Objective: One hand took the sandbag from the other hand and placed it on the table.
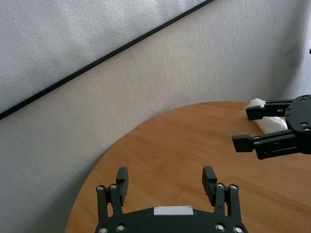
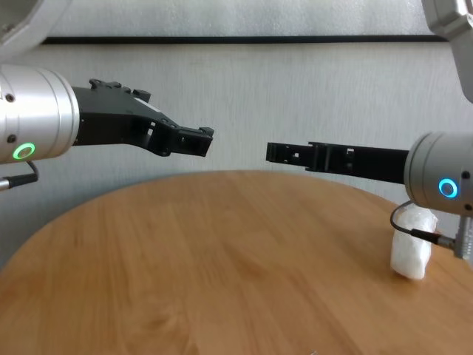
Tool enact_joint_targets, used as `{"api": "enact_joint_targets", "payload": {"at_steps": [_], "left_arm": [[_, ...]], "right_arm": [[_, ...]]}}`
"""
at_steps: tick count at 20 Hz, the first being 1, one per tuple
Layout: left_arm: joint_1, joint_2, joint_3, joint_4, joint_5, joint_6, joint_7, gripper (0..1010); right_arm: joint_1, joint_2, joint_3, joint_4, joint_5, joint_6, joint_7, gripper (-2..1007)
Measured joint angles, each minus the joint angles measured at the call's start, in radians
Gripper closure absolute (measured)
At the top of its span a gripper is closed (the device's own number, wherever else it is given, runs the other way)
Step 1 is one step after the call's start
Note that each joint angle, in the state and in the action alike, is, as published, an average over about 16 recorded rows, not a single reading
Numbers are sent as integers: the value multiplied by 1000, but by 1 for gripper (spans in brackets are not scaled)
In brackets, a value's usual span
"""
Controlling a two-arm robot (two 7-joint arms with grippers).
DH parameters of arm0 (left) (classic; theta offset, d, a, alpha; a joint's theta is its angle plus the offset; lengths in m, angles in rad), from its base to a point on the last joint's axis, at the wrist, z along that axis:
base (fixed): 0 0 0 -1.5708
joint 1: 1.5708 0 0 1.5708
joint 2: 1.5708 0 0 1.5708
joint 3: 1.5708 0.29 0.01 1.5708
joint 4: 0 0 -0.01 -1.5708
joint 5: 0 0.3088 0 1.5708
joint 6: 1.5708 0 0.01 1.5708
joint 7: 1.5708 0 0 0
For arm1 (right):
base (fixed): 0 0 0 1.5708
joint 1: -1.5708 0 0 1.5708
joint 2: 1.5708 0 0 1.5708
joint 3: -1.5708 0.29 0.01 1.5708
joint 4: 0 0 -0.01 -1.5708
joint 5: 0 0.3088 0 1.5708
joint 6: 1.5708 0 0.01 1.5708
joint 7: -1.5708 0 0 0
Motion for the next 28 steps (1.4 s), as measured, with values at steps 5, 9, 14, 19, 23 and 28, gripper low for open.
{"api": "enact_joint_targets", "payload": {"at_steps": [5, 9, 14, 19, 23, 28], "left_arm": [[0, 0, 0, 0, 0, 0, 0, 10], [0, 0, 0, 0, 0, 0, 0, 10], [0, 0, 0, 0, 0, 0, 0, 10], [0, 0, 0, 0, 0, 0, 0, 10], [0, 0, 0, 0, 0, 0, 0, 10], [0, 0, 0, 0, 0, 0, 0, 10]], "right_arm": [[0, -8, 4, 5, -8, -3, 5, 3], [0, -10, 7, 7, -10, -5, 7, 3], [-1, -9, 8, 8, -11, -6, 8, 3], [0, -10, 8, 8, -9, -6, 6, 3], [0, -10, 8, 9, -9, -6, 6, 3], [1, -10, 7, 9, -8, -5, 5, 3]]}}
